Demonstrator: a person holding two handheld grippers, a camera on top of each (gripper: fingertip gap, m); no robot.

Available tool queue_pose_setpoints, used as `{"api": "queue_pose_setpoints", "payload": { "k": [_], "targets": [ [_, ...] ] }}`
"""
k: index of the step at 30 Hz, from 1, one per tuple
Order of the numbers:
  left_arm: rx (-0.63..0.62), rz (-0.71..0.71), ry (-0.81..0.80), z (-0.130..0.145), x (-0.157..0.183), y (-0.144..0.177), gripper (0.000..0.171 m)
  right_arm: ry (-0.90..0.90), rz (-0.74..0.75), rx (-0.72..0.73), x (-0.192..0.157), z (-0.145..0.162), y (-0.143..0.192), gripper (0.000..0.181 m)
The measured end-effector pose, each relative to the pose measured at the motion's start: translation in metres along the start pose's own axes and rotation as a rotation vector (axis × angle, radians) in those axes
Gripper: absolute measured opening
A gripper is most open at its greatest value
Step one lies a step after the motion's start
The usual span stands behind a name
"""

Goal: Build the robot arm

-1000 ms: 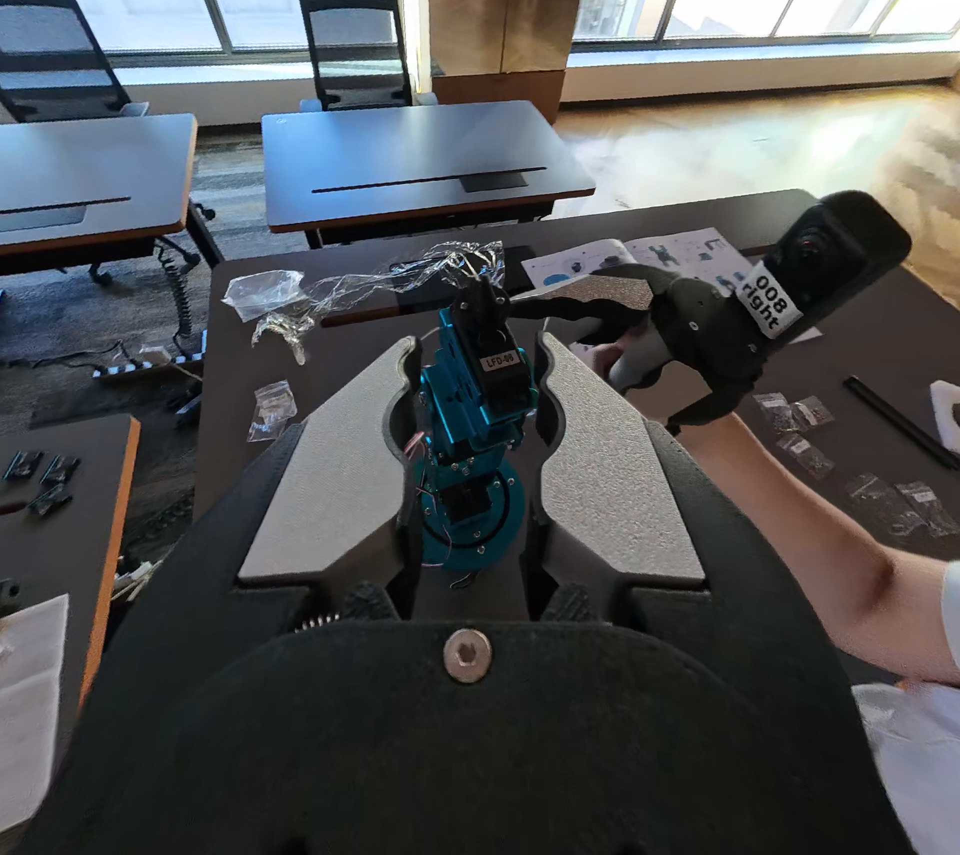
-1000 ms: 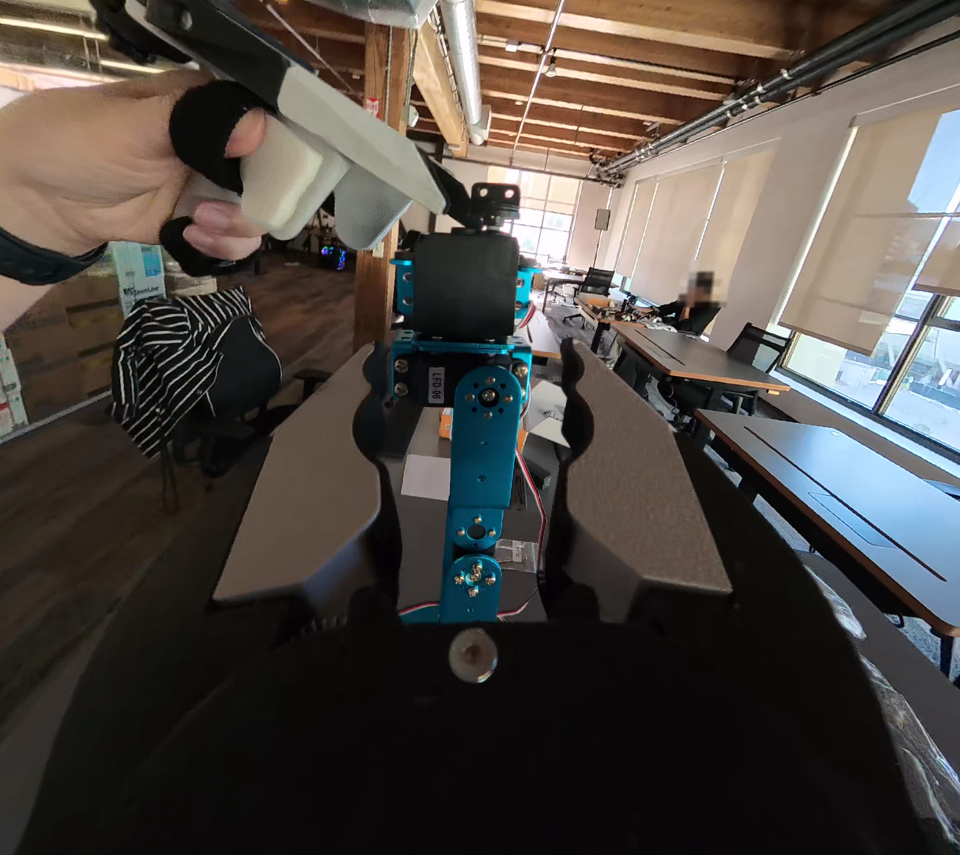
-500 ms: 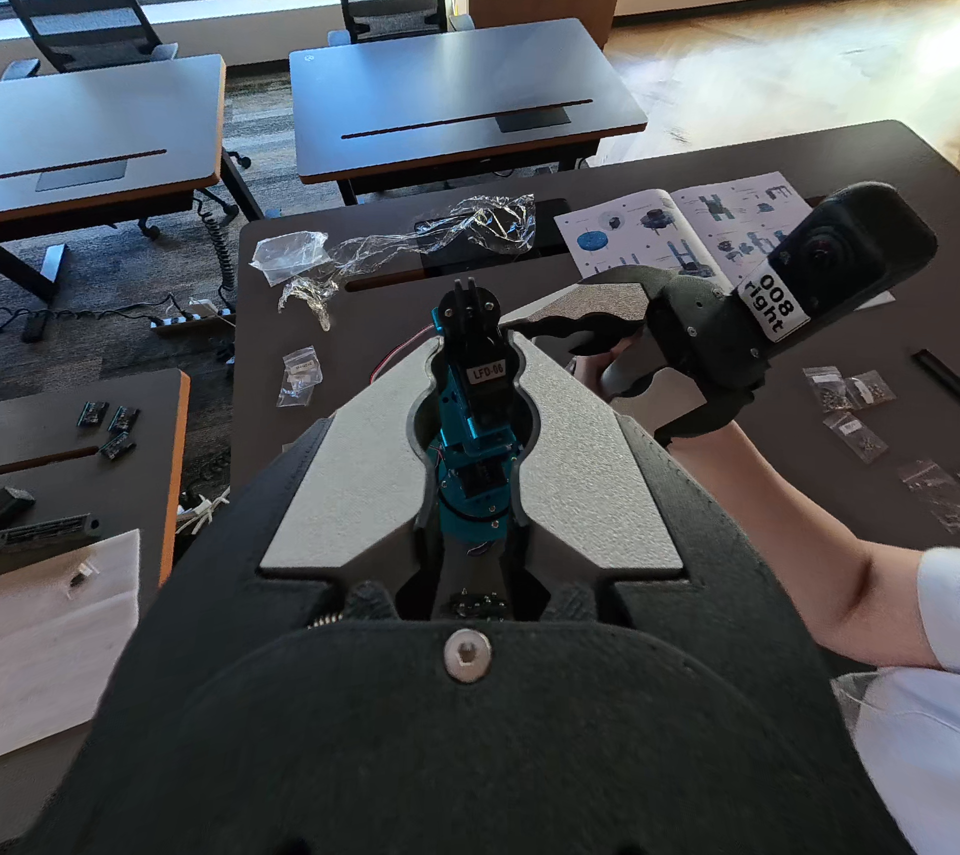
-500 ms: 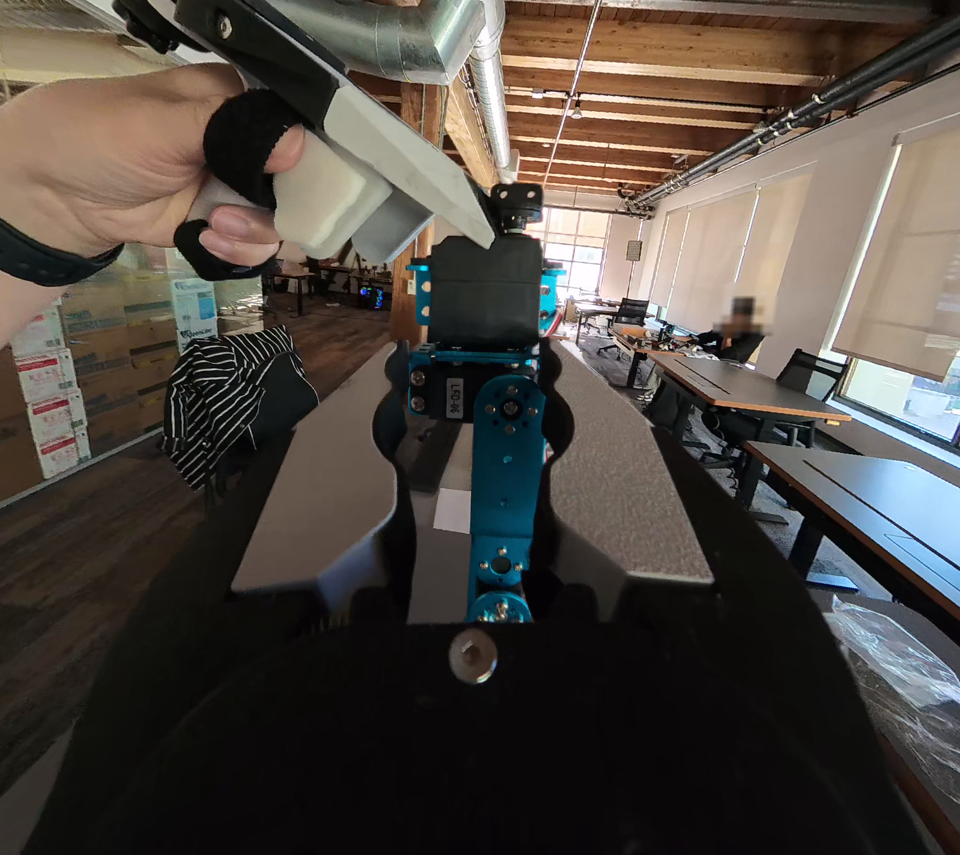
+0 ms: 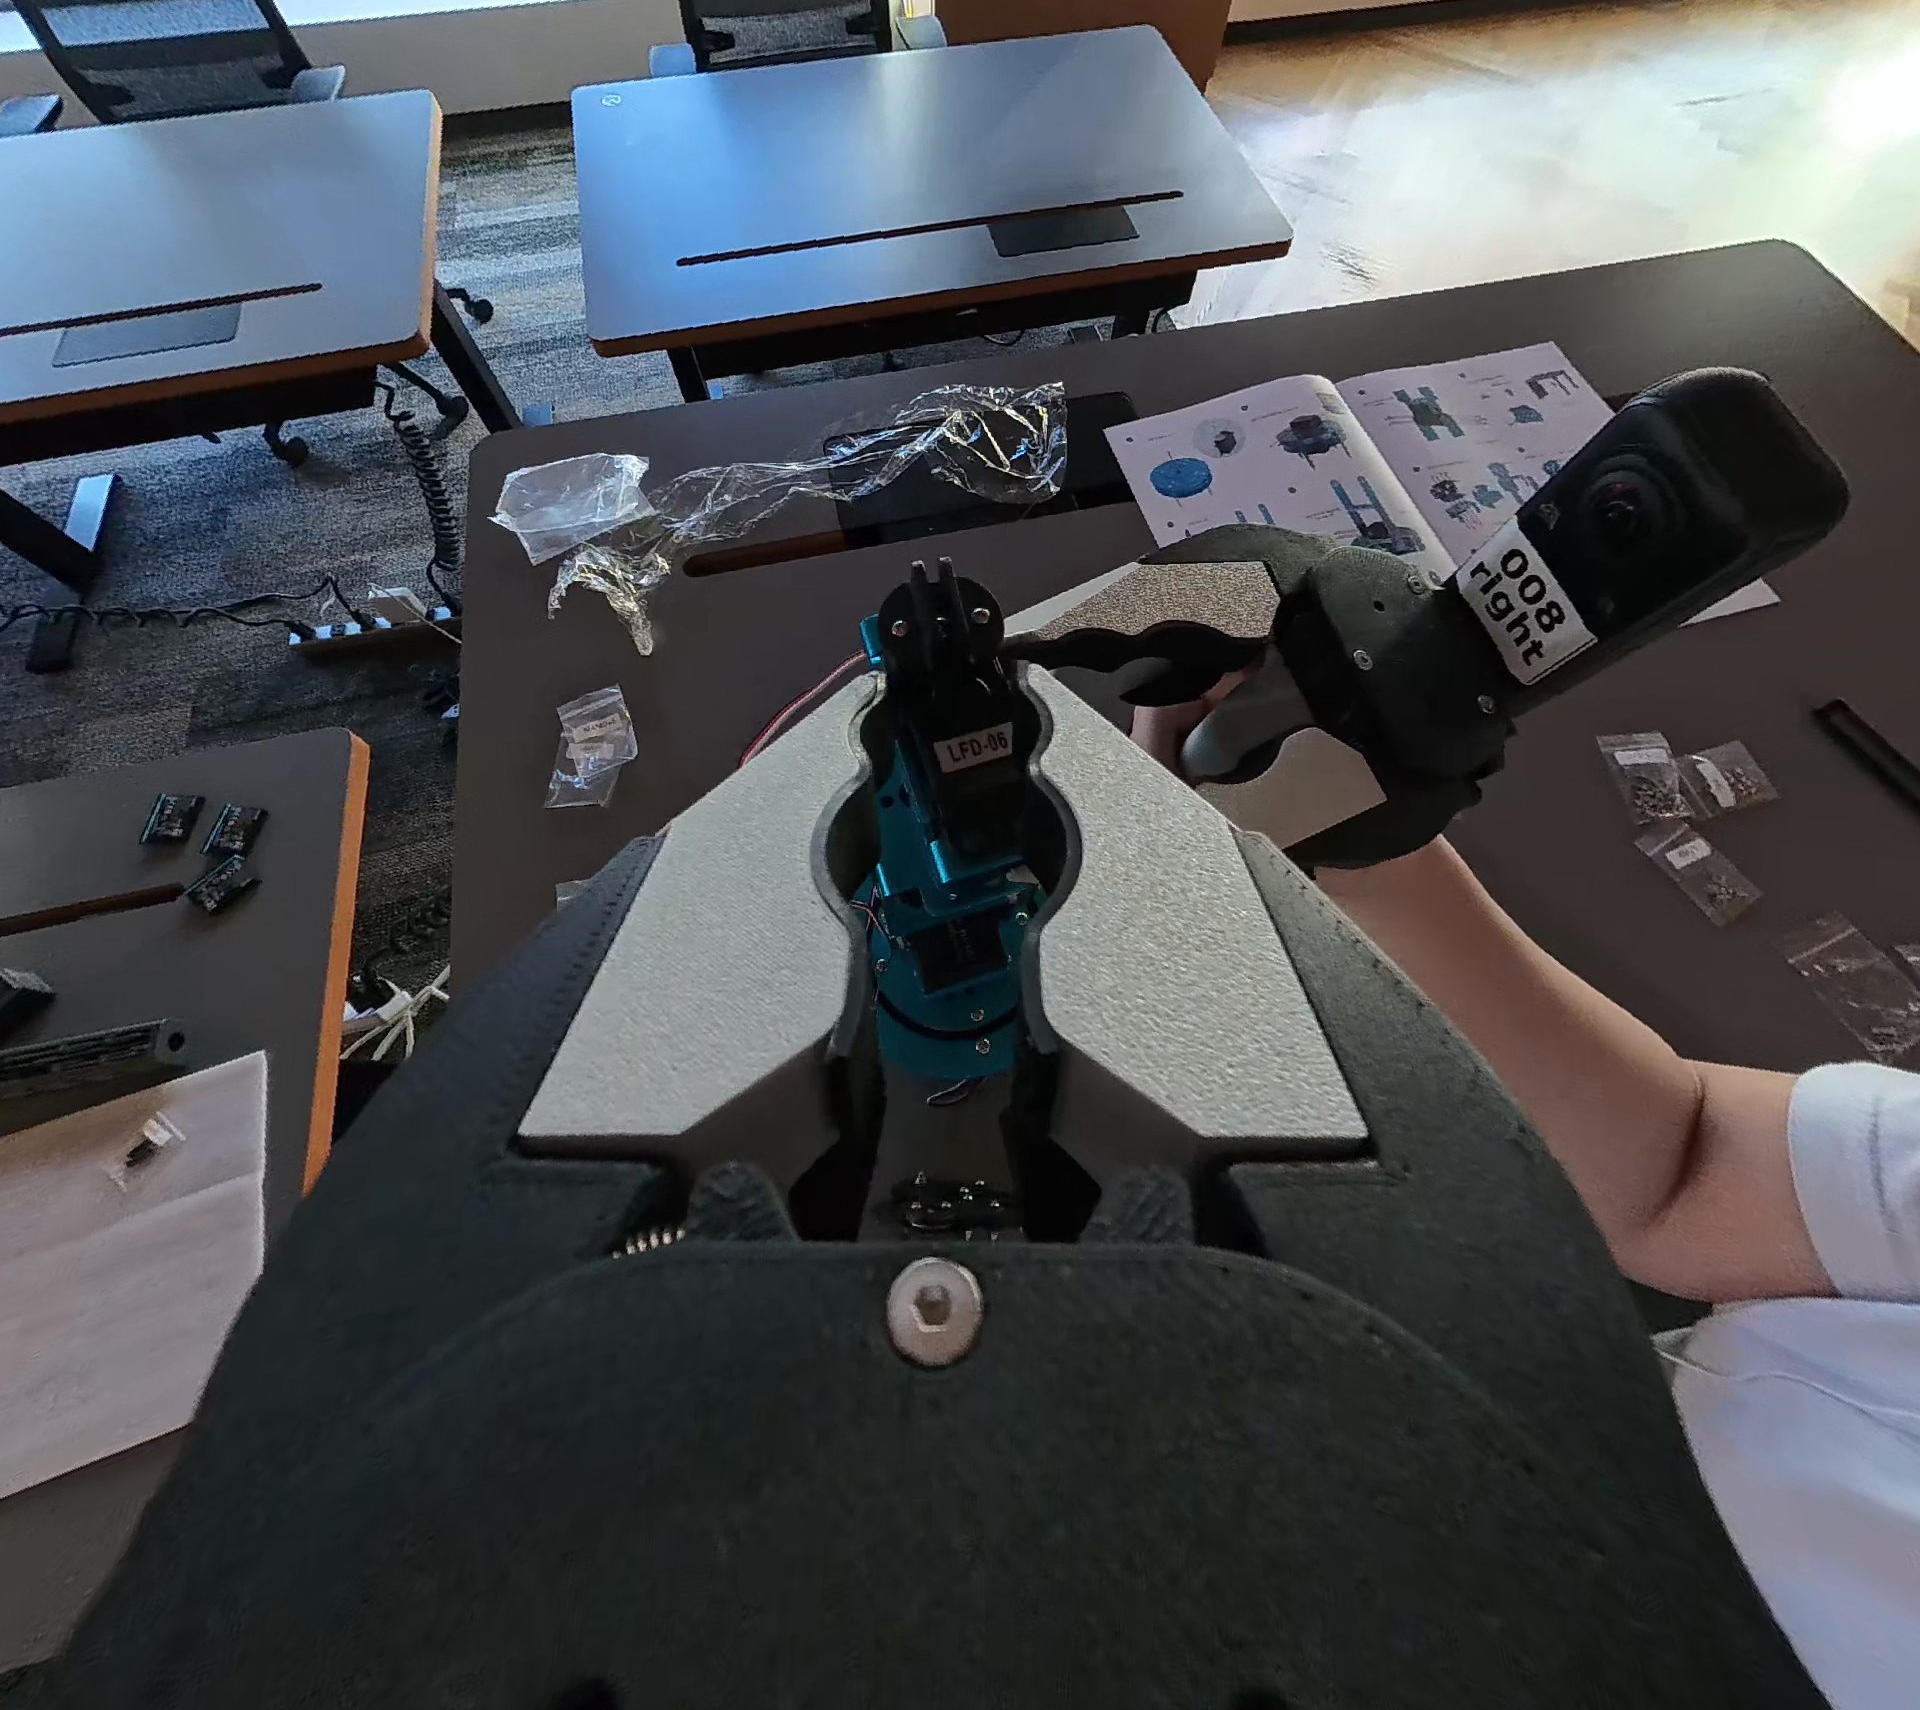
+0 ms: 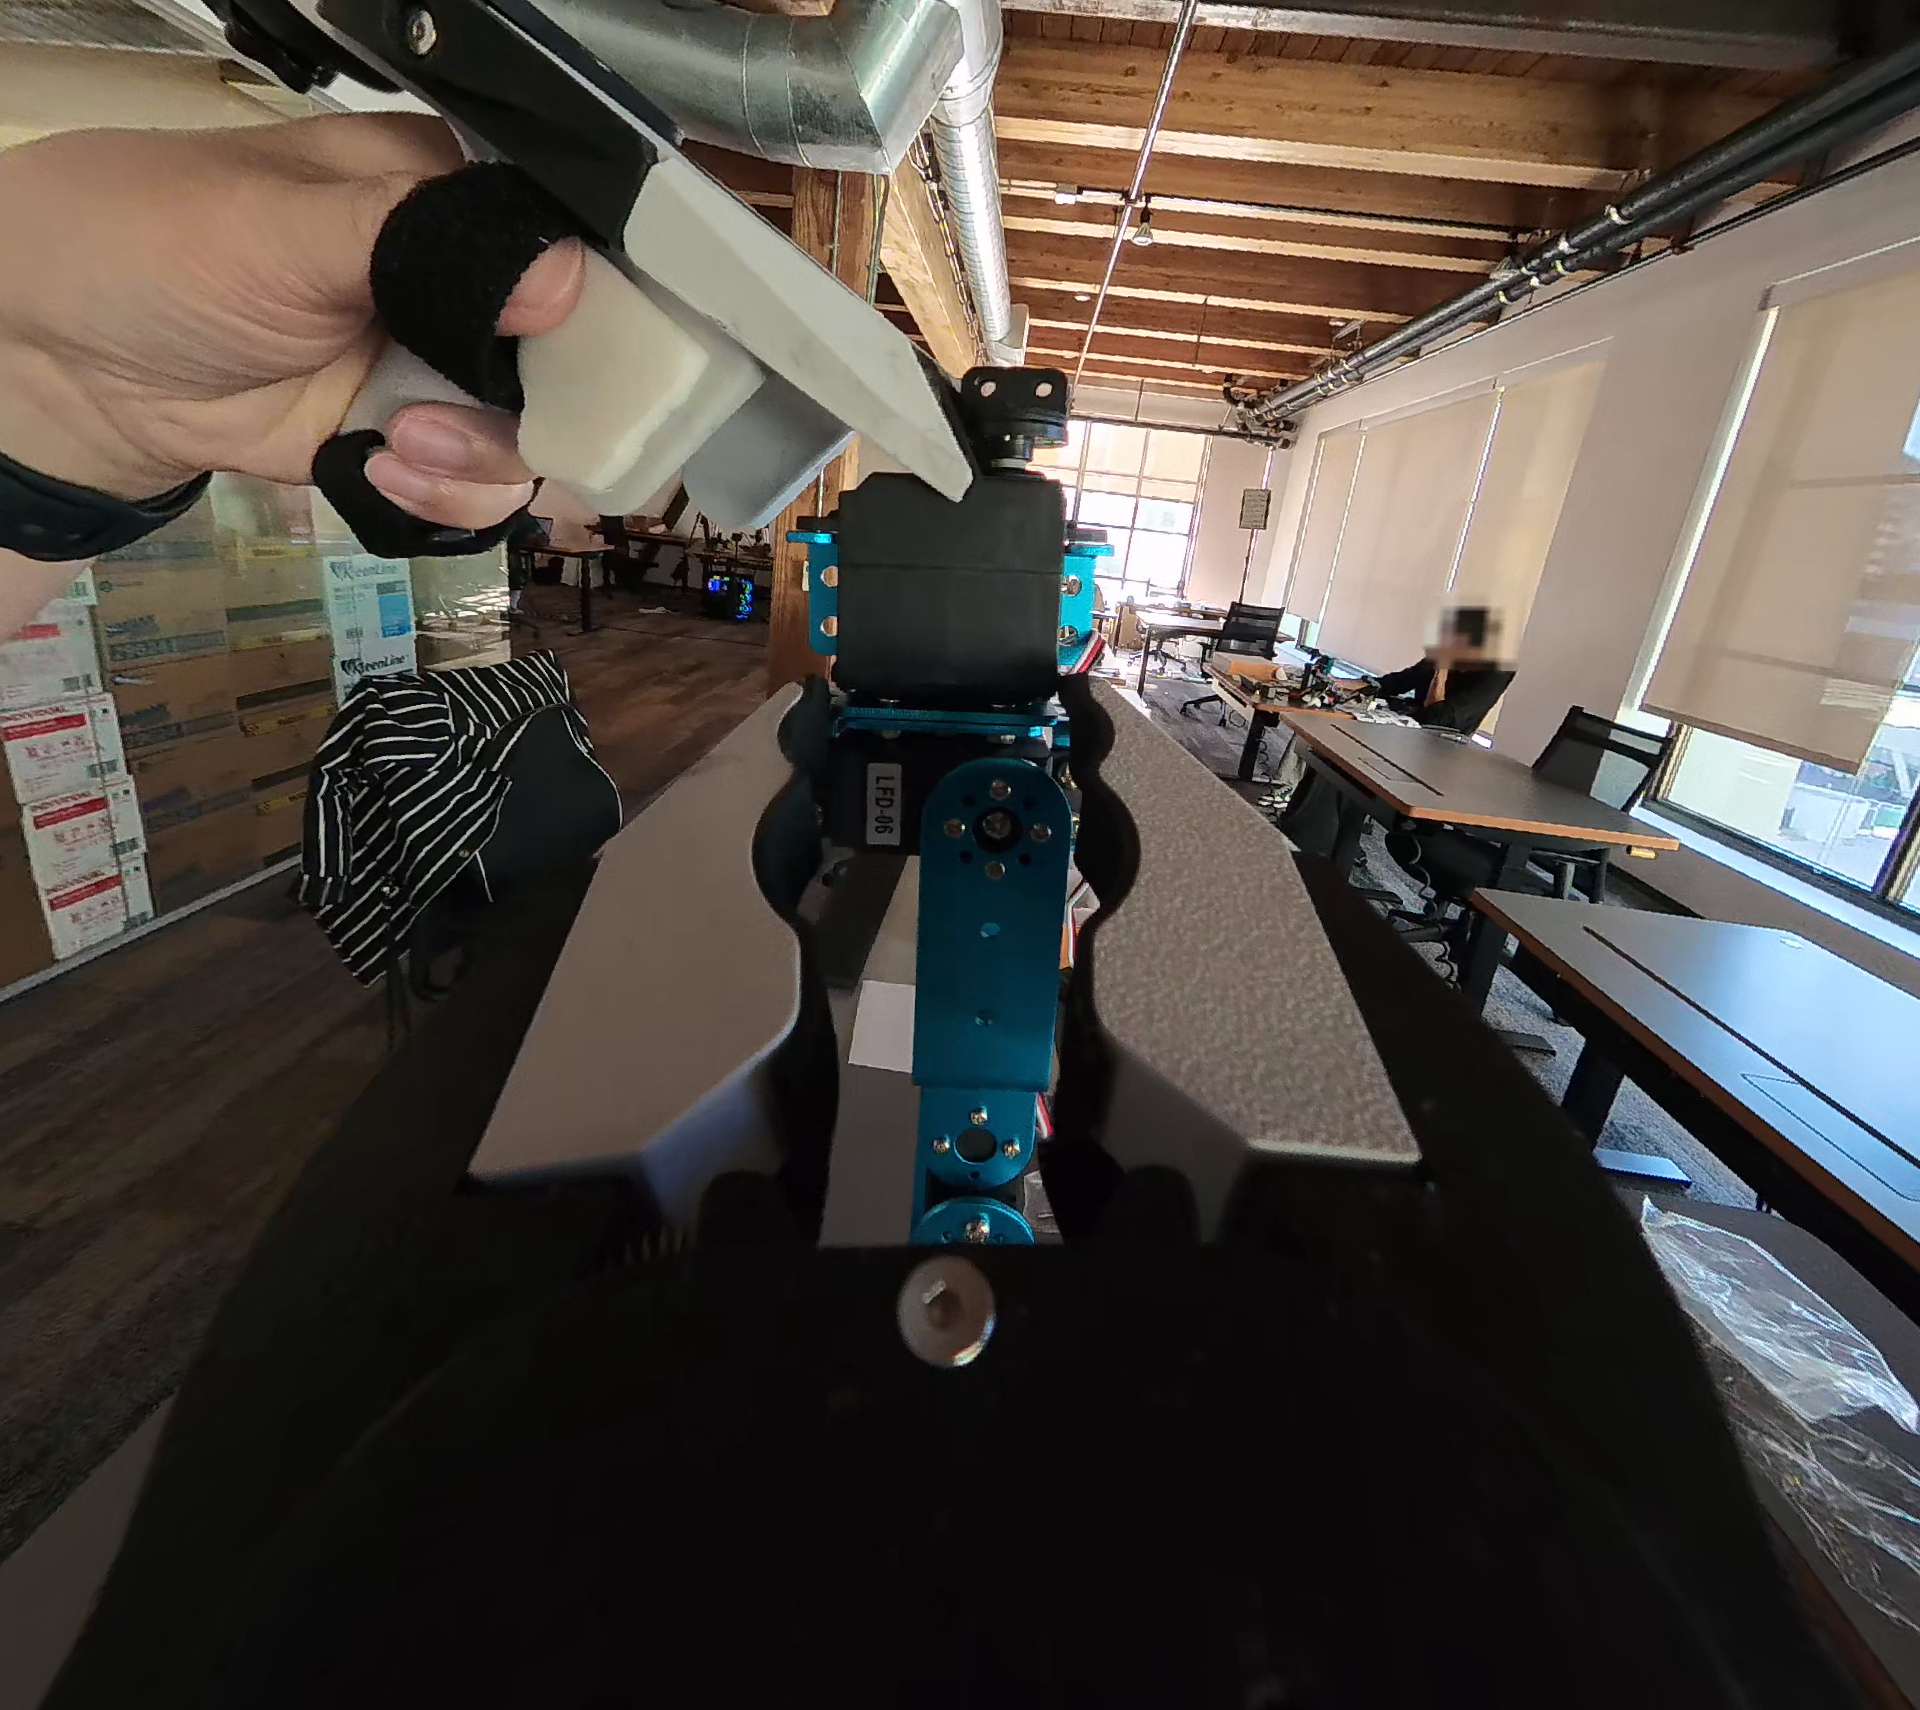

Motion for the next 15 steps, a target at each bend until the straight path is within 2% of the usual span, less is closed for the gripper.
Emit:
{"api": "queue_pose_setpoints", "payload": {
  "k": [3, 6, 10, 15],
  "targets": [
    [0.004, 0.016, 0.013, 0.0, -0.001, 0.0, 0.022, 0.004, 0.004, 0.013, -0.001, -0.002, 0.0, 0.05],
    [0.021, 0.05, 0.055, 0.0, -0.001, 0.003, 0.031, 0.003, 0.0, 0.058, -0.002, -0.008, 0.003, 0.051],
    [0.072, 0.088, 0.098, 0.001, -0.001, 0.016, 0.037, 0.024, 0.029, 0.057, 0.004, -0.011, 0.011, 0.052],
    [0.147, 0.126, 0.112, 0.019, -0.007, 0.038, 0.036, 0.016, 0.009, 0.053, 0.009, -0.012, 0.021, 0.056]
  ]
}}
Point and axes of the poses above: each gripper's, where its closed fingertips meet, y back along the fingers, z out of its underside, x = y × z across the jaws, the point moved 8 cm from there along y, back along the fingers, and after that the axes turned 9 degrees about y, right-handed, at the moved point
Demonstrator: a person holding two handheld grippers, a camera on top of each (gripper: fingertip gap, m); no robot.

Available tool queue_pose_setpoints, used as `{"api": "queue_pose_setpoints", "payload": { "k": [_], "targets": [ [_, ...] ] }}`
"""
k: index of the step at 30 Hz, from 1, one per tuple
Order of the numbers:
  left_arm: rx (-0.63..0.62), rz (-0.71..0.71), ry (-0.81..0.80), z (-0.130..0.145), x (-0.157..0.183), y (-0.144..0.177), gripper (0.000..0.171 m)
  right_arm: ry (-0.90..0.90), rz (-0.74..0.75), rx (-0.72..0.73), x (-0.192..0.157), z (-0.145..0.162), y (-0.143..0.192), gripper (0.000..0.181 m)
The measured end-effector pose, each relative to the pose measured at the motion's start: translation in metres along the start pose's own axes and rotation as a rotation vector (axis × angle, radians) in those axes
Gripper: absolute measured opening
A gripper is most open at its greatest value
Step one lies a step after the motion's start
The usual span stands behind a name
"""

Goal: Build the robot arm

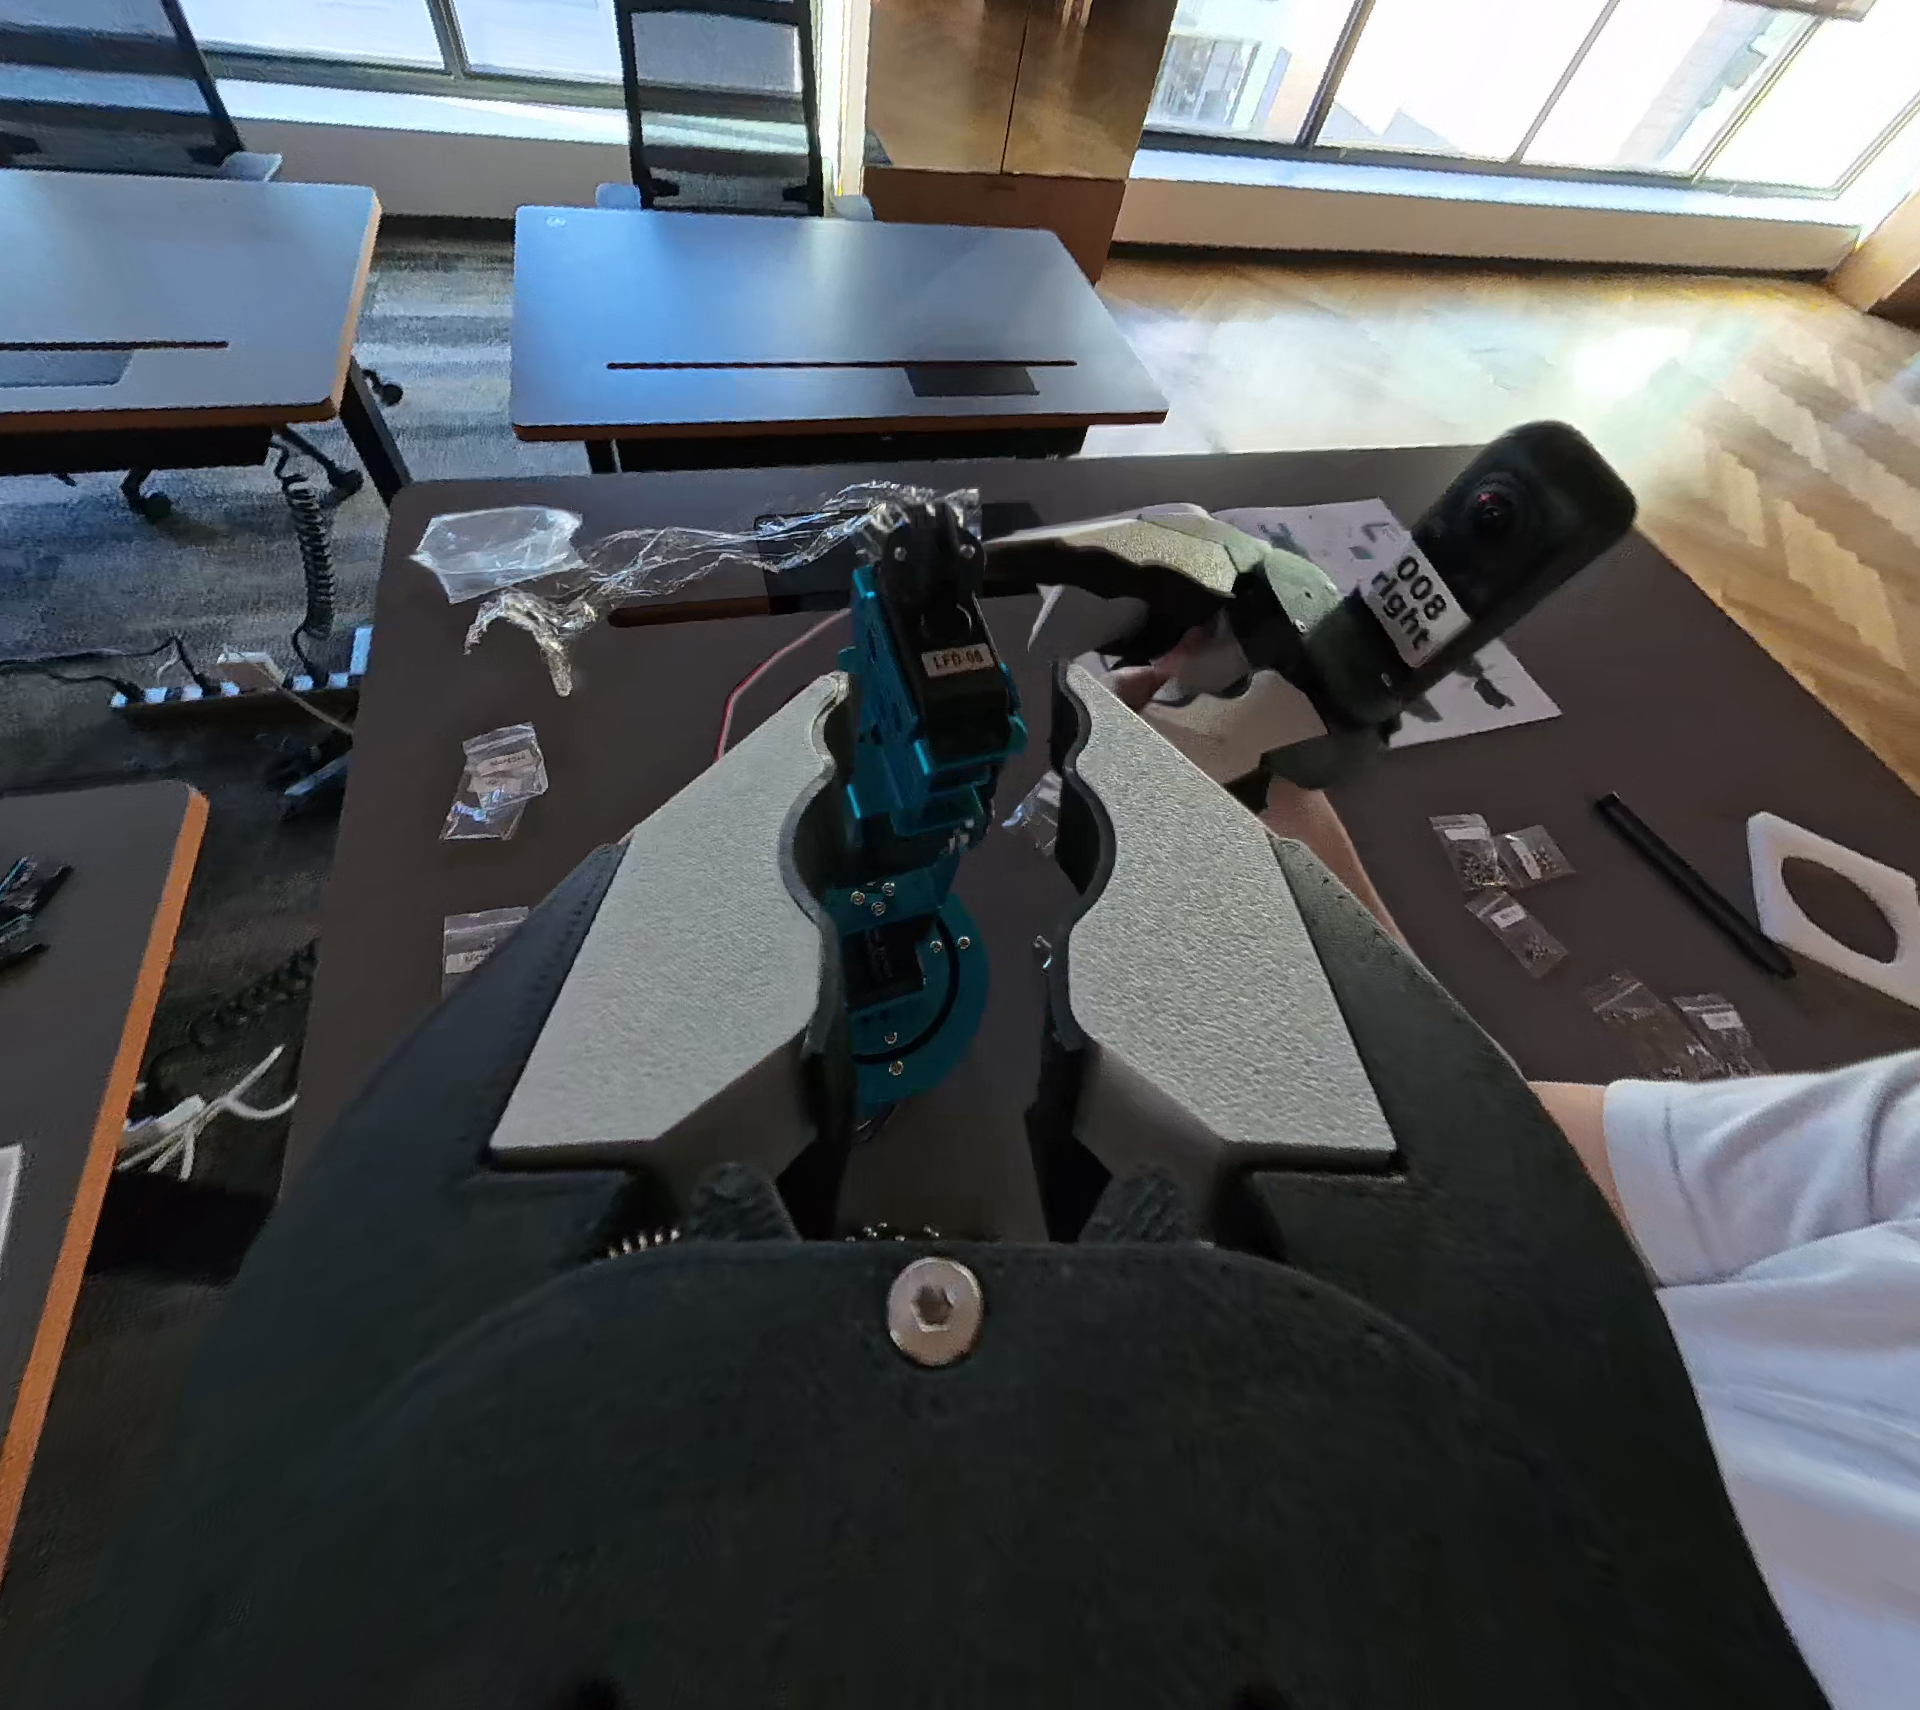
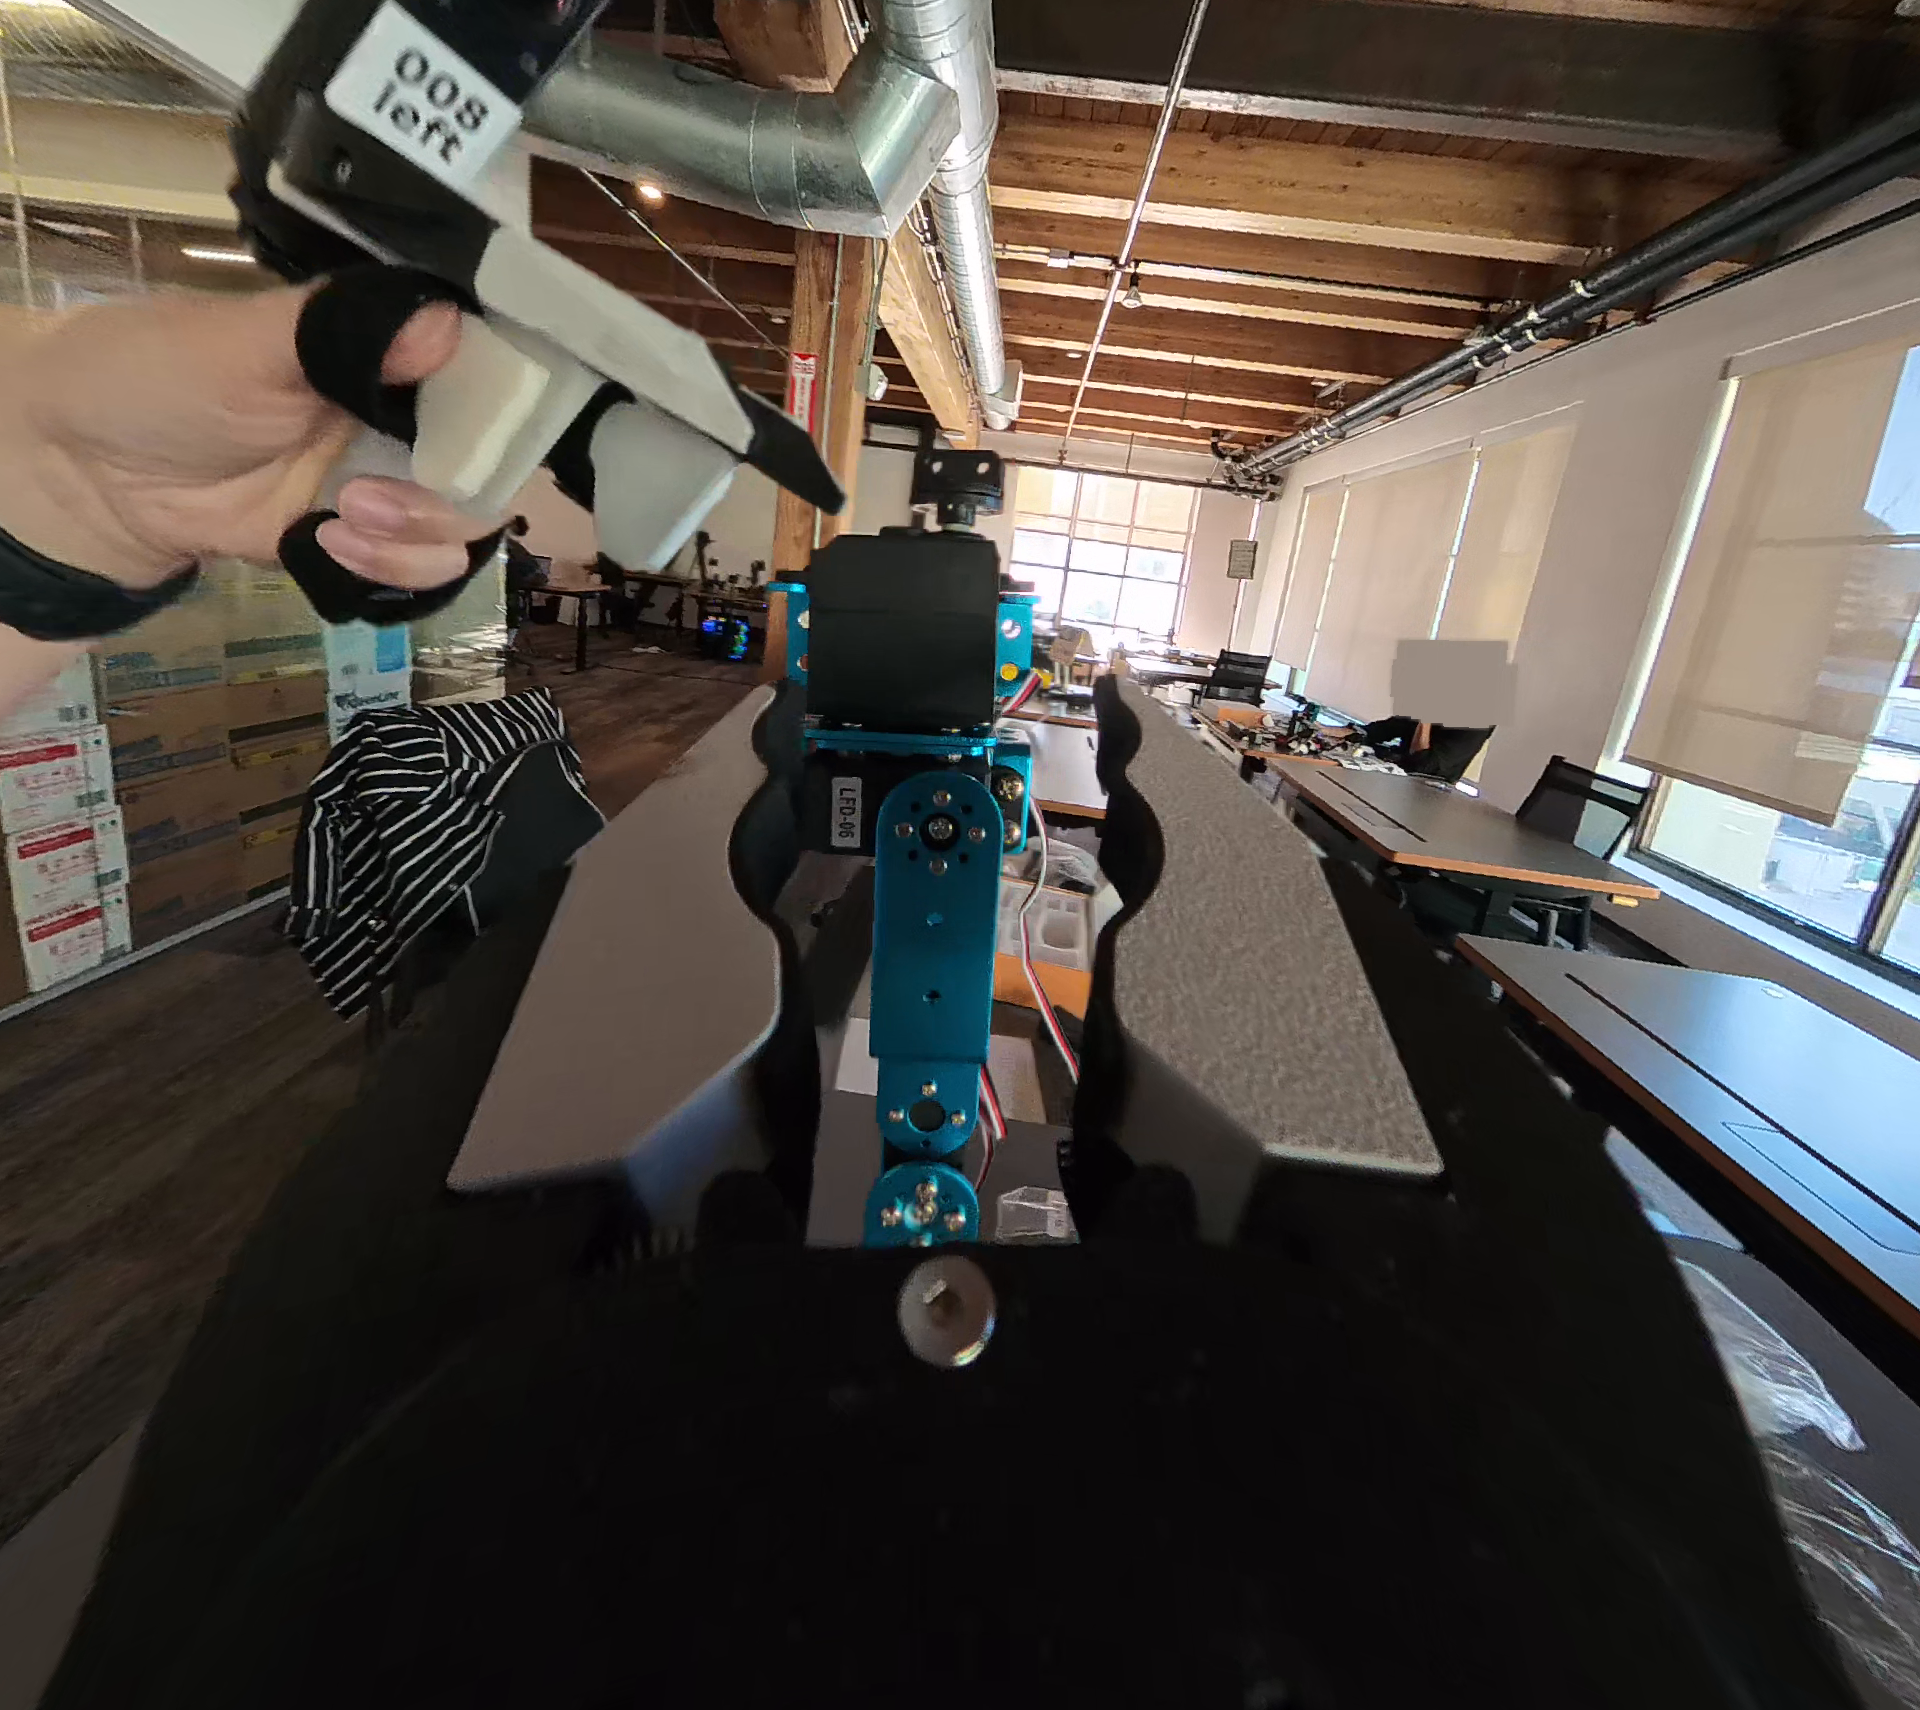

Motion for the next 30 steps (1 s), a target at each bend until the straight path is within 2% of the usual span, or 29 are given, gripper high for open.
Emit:
{"api": "queue_pose_setpoints", "payload": {
  "k": [6, 10, 14, 17, 19, 21, 25, 30],
  "targets": [
    [0.151, 0.118, -0.07, 0.031, -0.025, 0.018, 0.034, -0.057, -0.043, 0.022, -0.003, -0.012, 0.007, 0.059],
    [0.181, 0.22, -0.207, 0.043, -0.052, 0.014, 0.035, 0.019, -0.017, -0.06, -0.017, -0.026, 0.01, 0.062],
    [0.191, 0.467, -0.315, 0.049, -0.079, -0.006, 0.039, 0.114, 0.122, -0.224, -0.033, -0.026, 0.015, 0.062],
    [0.113, 0.654, -0.362, 0.053, -0.099, -0.03, 0.05, 0.095, 0.248, -0.312, -0.042, -0.019, 0.016, 0.062],
    [0.078, 0.769, -0.357, 0.051, -0.104, -0.044, 0.061, 0.076, 0.32, -0.284, -0.046, -0.022, 0.01, 0.062],
    [0.076, 0.863, -0.362, 0.044, -0.105, -0.053, 0.066, 0.074, 0.346, -0.265, -0.051, -0.029, 0.003, 0.062],
    [0.131, 0.996, -0.371, 0.022, -0.102, -0.056, 0.069, 0.109, 0.374, -0.381, -0.057, -0.032, -0.007, 0.068],
    [0.154, 0.986, -0.407, 0.008, -0.106, -0.051, 0.071, 0.134, 0.363, -0.461, -0.057, -0.032, -0.011, 0.068]
  ]
}}
Point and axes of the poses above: each gripper's, where its closed fingertips meet, y back along the fingers, z out of its underside, x = y × z across the jaws, the point moved 8 cm from there along y, back along the fingers, and after that the axes turned 9 degrees about y, right-handed, at the moved point
